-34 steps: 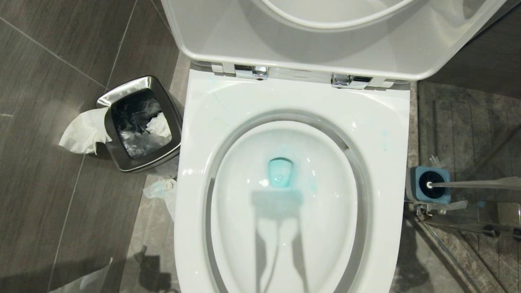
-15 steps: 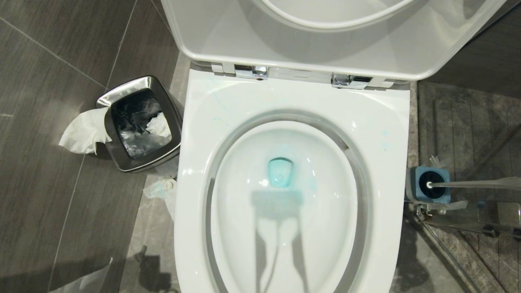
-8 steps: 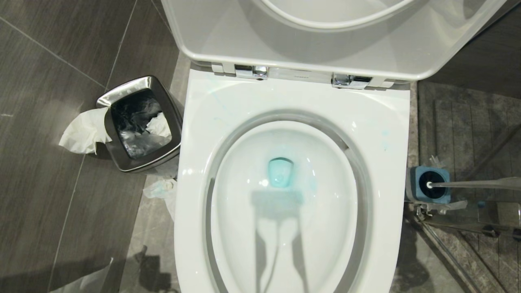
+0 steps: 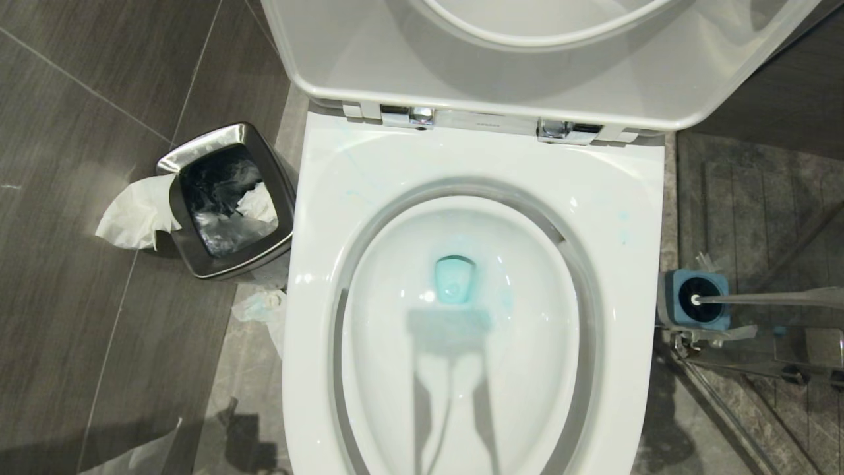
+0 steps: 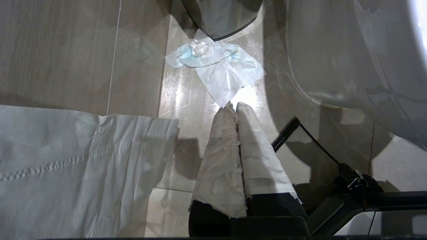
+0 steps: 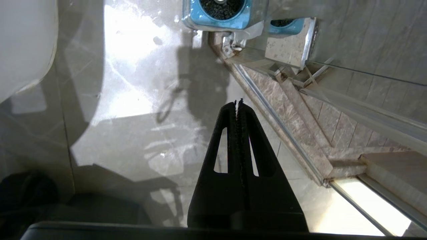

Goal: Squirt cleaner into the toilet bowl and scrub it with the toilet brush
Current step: Scrub the toilet bowl

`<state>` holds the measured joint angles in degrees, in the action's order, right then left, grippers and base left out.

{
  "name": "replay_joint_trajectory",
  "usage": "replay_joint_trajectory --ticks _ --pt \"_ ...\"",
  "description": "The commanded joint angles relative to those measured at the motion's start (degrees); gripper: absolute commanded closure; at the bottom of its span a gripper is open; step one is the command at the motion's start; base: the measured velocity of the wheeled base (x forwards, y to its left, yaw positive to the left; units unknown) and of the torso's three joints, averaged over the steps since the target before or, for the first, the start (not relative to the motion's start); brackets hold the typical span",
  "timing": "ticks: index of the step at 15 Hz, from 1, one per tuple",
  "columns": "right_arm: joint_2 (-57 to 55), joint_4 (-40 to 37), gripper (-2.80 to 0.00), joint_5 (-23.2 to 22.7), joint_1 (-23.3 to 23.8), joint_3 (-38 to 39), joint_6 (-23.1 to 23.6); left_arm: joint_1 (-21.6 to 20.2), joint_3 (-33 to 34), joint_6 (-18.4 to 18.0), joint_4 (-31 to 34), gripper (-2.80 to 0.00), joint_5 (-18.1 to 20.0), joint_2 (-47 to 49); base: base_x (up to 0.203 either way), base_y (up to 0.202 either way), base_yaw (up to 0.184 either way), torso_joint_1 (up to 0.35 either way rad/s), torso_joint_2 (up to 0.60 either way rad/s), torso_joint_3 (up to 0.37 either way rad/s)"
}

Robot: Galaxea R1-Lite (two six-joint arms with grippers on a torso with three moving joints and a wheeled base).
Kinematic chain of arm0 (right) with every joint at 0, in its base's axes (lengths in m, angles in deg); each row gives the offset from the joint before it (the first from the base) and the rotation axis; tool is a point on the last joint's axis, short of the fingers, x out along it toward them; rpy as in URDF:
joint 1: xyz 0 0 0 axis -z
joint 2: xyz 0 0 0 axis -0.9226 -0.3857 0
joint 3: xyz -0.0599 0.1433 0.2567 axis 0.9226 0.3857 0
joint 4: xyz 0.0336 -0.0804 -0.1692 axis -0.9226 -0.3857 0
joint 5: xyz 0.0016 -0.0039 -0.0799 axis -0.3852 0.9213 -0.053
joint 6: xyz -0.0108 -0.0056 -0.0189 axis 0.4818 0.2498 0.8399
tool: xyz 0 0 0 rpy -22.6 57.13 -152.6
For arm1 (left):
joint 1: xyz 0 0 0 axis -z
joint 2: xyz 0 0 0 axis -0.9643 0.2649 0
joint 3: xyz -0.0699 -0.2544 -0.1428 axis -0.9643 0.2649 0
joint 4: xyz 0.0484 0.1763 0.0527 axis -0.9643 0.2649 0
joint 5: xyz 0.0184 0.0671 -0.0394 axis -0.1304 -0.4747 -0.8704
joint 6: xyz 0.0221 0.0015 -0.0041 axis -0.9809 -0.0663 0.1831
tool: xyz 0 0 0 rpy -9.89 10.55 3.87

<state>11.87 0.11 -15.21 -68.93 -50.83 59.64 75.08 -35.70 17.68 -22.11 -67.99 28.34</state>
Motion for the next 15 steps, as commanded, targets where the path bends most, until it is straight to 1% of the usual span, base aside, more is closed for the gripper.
replay_joint_trajectory --ticks 1,4,7,8,15 --pt "0.11 1.57 0.00 0.29 -0.05 2.23 0.03 0.00 0.00 -0.04 -0.01 0.00 -0.01 0.07 0.000 0.000 0.000 0.000 0.00 0.000" --pt "-0.15 6.44 0.00 0.74 -0.05 5.27 0.14 0.00 0.00 -0.04 -0.01 0.00 -0.01 0.07 0.000 0.000 0.000 0.000 0.00 0.000" --pt "-0.15 6.54 0.00 1.28 -0.05 5.36 0.12 0.00 0.00 -0.04 -0.01 0.00 -0.01 0.07 0.000 0.000 0.000 0.000 0.00 0.000" --pt "-0.24 6.53 -2.80 1.37 -0.05 5.25 -0.07 0.00 0.00 -0.04 -0.01 0.00 -0.01 0.07 0.000 0.000 0.000 0.000 0.00 0.000" --pt "-0.85 6.63 -2.80 1.12 -0.01 6.07 -0.58 0.00 0.00 -0.04 -0.01 0.00 -0.01 0.07 0.000 0.000 0.000 0.000 0.00 0.000"
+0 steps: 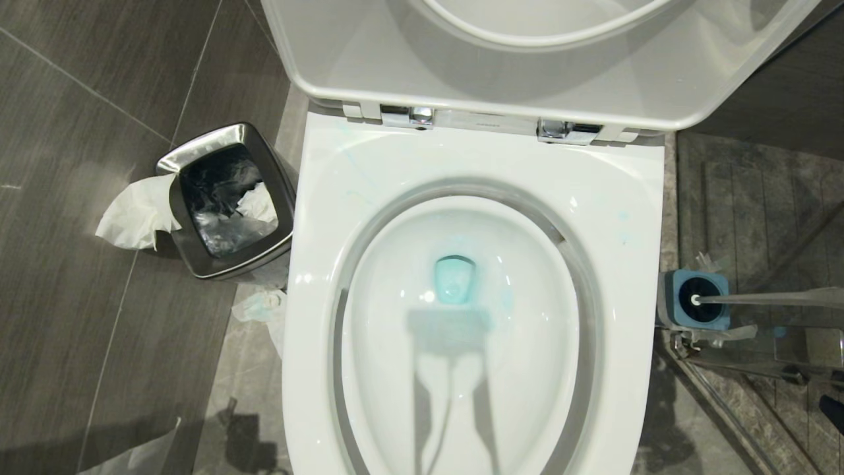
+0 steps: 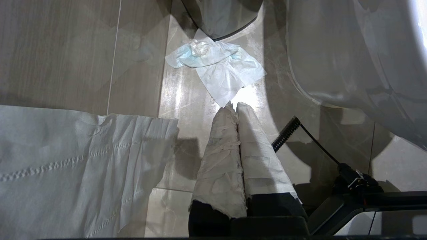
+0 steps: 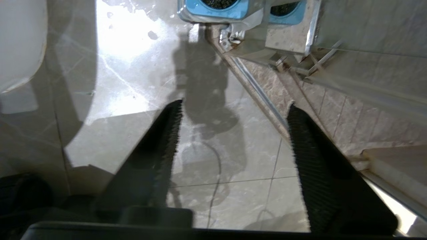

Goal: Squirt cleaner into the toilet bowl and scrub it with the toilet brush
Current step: Scrub the toilet bowl

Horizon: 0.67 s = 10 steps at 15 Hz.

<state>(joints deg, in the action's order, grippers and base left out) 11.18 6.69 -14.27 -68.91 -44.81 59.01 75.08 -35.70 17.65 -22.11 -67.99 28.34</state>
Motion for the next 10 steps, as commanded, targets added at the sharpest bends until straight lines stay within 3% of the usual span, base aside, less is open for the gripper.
replay_joint_trajectory --ticks 1,6,10 --pt "-0.07 0.05 -2.80 -0.18 0.00 0.33 -0.60 0.00 0.00 -0.01 -0.01 0.00 -0.01 0.07 0.000 0.000 0.000 0.000 0.00 0.000" --pt "-0.88 1.12 -2.80 -1.61 0.01 0.52 -1.08 0.00 0.00 -0.01 -0.01 0.00 -0.01 0.07 0.000 0.000 0.000 0.000 0.00 0.000" --pt "-8.74 9.78 -2.80 -1.64 0.48 0.21 -1.19 0.00 0.00 -0.01 -0.01 0.00 -0.01 0.07 0.000 0.000 0.000 0.000 0.00 0.000"
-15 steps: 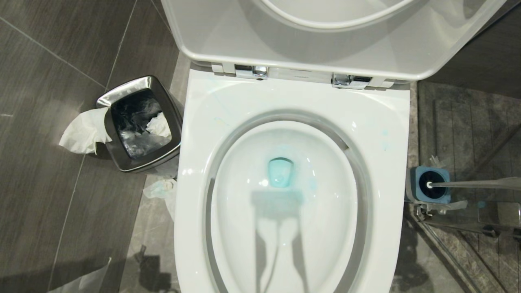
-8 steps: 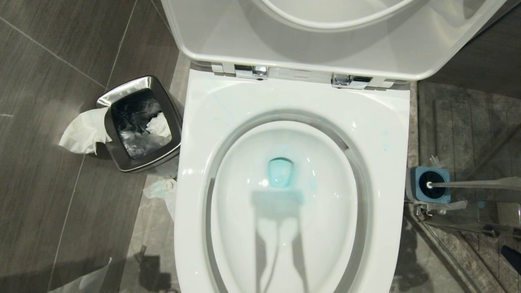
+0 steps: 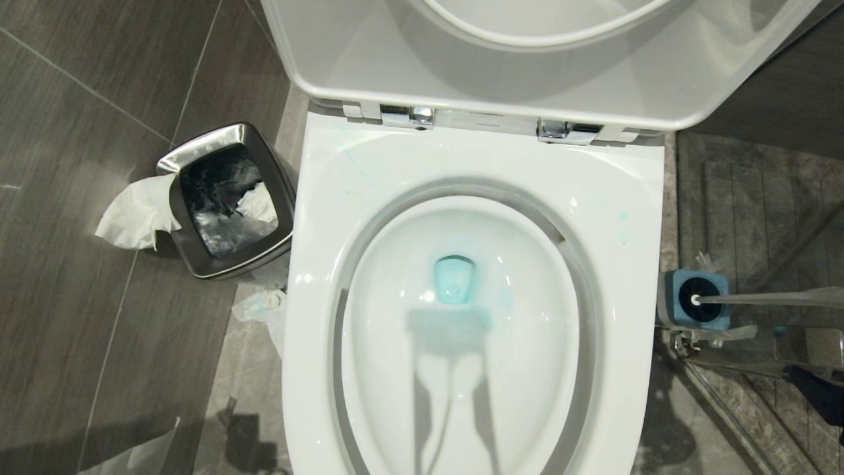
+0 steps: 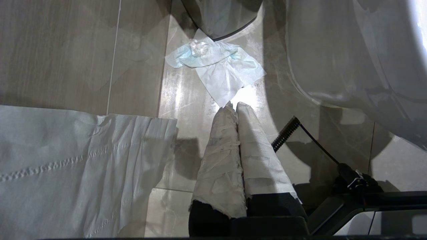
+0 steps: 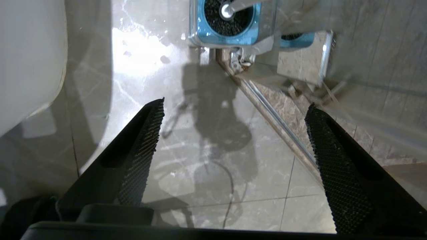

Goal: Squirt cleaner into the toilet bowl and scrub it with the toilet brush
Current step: Scrub the toilet bowl

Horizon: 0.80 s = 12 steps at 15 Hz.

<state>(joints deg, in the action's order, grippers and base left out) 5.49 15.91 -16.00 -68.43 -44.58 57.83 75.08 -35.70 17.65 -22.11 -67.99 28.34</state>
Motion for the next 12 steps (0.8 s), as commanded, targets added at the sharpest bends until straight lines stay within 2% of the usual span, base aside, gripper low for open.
replay_joint_trajectory --ticks 1,5,9,10,12 --pt "-5.43 2.01 -2.80 0.13 0.67 -0.10 0.00 0.00 0.00 0.05 -0.01 0.00 -0.01 0.07 0.000 0.000 0.000 0.000 0.00 0.000" --pt "-14.98 6.32 -2.80 -0.93 5.16 -0.19 -1.89 0.00 0.00 -0.02 -0.01 0.00 -0.01 0.07 0.000 0.000 0.000 0.000 0.00 0.000" --pt "-23.33 17.69 -2.80 -6.14 9.09 -0.39 -2.78 0.00 0.00 -0.02 -0.01 0.00 -0.01 0.07 0.000 0.000 0.000 0.000 0.00 0.000" --pt "-24.84 21.06 -2.80 -7.40 9.99 -0.50 -2.60 0.00 0.00 -0.02 -0.01 0.00 -0.01 0.07 0.000 0.000 0.000 0.000 0.00 0.000" --pt "-26.31 25.28 -2.80 -9.88 12.24 -0.43 0.81 0.00 0.00 -0.02 -0.01 0.00 -0.01 0.07 0.000 0.000 0.000 0.000 0.00 0.000"
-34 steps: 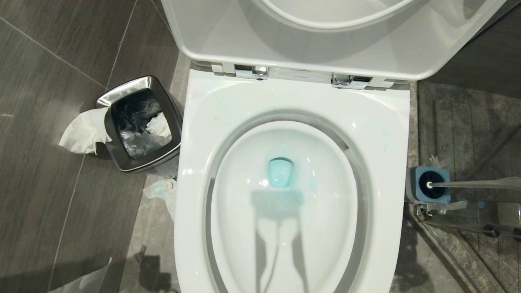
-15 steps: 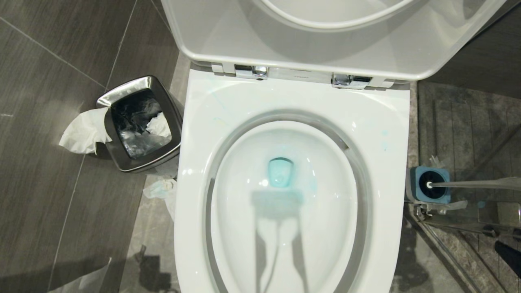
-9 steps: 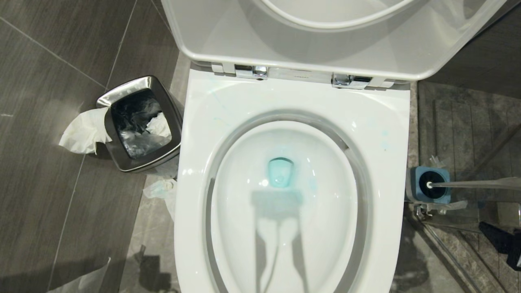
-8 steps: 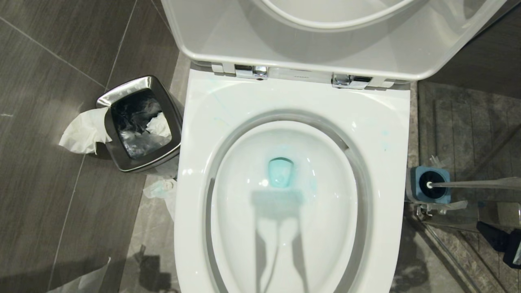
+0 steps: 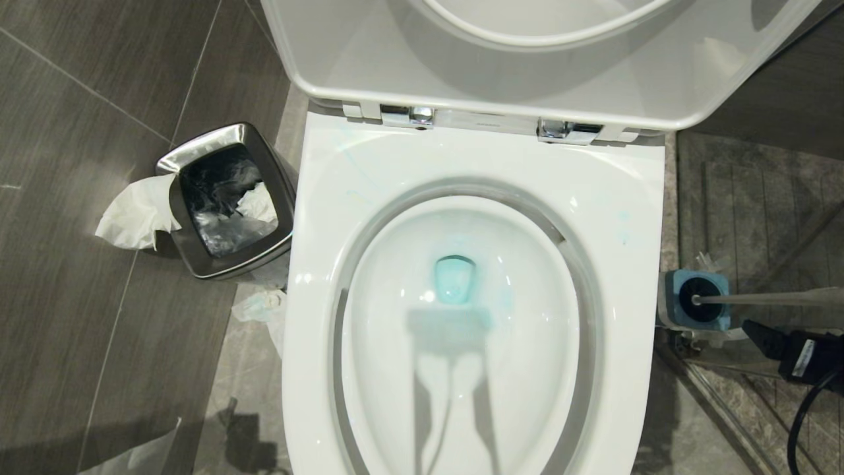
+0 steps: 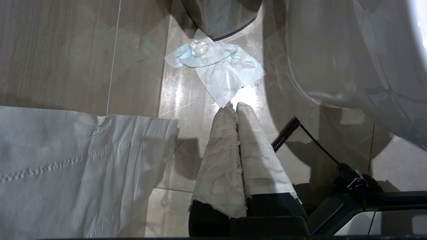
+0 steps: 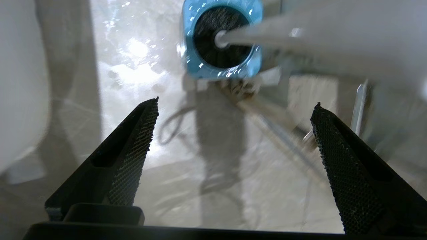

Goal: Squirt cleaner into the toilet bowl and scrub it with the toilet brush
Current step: Scrub the toilet bowl

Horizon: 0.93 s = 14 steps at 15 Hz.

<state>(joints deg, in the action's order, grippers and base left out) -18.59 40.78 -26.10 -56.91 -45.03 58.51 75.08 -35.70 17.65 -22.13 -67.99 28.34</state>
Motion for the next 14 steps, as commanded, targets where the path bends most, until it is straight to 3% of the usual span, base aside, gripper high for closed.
replay_joint_trajectory --ticks 1,4,8,14 --pt "-3.29 2.41 -2.80 -1.58 1.71 0.22 2.29 0.00 0.00 0.03 0.01 0.00 -0.01 0.07 0.000 0.000 0.000 0.000 0.00 0.000" --pt "-6.35 8.10 -2.80 -5.10 3.58 0.14 6.57 0.00 0.00 -0.02 0.01 0.00 -0.01 0.07 0.000 0.000 0.000 0.000 0.00 0.000" --pt "-9.61 14.42 -2.80 -5.92 3.74 -0.06 9.66 0.00 0.00 -0.02 0.01 0.00 -0.01 0.07 0.000 0.000 0.000 0.000 0.00 0.000" --pt "-13.44 22.28 -2.80 -5.51 4.18 -0.10 10.03 0.00 0.00 -0.02 0.01 0.00 -0.01 0.07 0.000 0.000 0.000 0.000 0.00 0.000"
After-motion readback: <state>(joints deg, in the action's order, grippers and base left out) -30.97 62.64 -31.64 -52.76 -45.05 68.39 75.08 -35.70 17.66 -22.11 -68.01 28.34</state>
